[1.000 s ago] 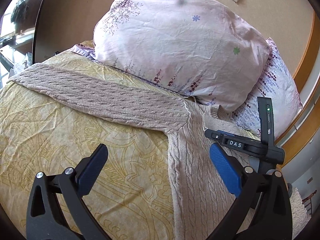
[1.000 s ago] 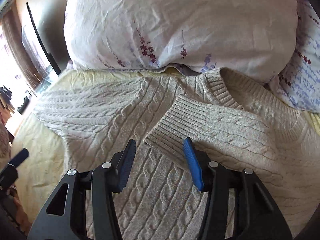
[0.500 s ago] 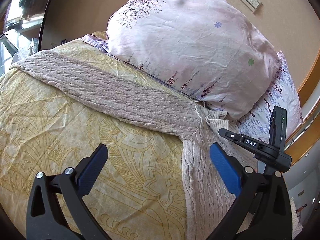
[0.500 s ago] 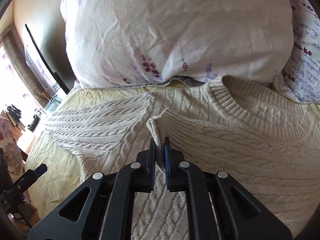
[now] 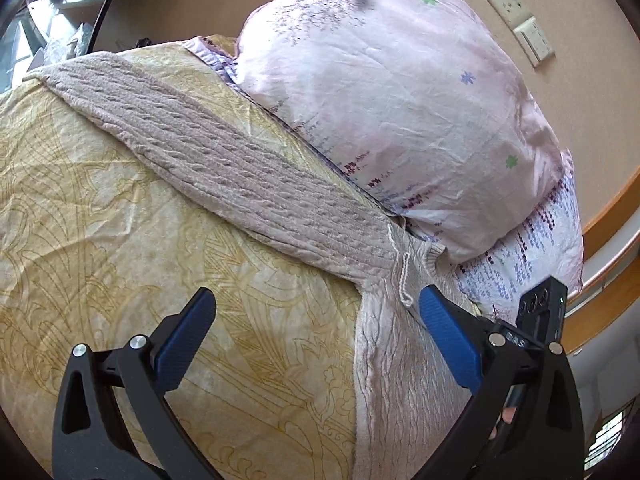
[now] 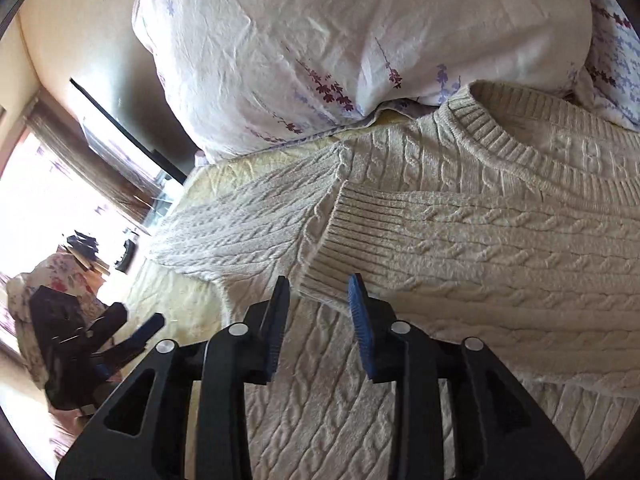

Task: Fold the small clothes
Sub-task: 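Grasp the other sleeve cuff with the left tool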

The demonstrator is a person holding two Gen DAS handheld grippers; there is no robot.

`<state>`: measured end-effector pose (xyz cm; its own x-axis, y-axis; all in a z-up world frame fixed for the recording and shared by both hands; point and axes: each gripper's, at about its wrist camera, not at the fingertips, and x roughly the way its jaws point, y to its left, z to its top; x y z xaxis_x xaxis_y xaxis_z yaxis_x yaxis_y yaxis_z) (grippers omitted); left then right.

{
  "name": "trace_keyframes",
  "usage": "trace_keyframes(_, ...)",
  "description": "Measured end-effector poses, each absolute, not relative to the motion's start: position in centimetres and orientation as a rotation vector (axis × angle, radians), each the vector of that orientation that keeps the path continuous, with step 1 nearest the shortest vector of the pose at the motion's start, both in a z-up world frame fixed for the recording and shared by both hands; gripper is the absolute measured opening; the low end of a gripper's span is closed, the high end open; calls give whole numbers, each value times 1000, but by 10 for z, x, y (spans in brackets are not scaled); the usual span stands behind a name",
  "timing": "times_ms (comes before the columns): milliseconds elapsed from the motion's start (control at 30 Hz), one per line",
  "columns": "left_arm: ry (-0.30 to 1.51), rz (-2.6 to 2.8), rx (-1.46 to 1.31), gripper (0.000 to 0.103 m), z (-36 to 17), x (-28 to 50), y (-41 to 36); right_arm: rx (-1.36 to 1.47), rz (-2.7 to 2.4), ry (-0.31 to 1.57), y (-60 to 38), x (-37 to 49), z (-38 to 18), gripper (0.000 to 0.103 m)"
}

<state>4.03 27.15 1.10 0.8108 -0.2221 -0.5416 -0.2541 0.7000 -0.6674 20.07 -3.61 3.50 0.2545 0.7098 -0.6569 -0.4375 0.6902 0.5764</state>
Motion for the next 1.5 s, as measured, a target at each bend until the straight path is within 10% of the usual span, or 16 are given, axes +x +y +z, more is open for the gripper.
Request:
trace_keyframes(433,597,291,-1133,64,0,38,397,406,831,895,-115,152,75,47)
trace_keyframes(667,617,222,-1307,7,-13,63,403,429,796,838,-154,132,83,51)
trace_keyframes(1133,450,-257,-1136,6,89,123,245,498,642,770,-244,119,75,56)
trace_keyframes(1367,638,-427,-1120,7,49,160,133,537,607,794,-264,116,59,56)
trace_keyframes(1500,836,-440,-1123,27,5,170,98,565,586,806,-275,114,50,56)
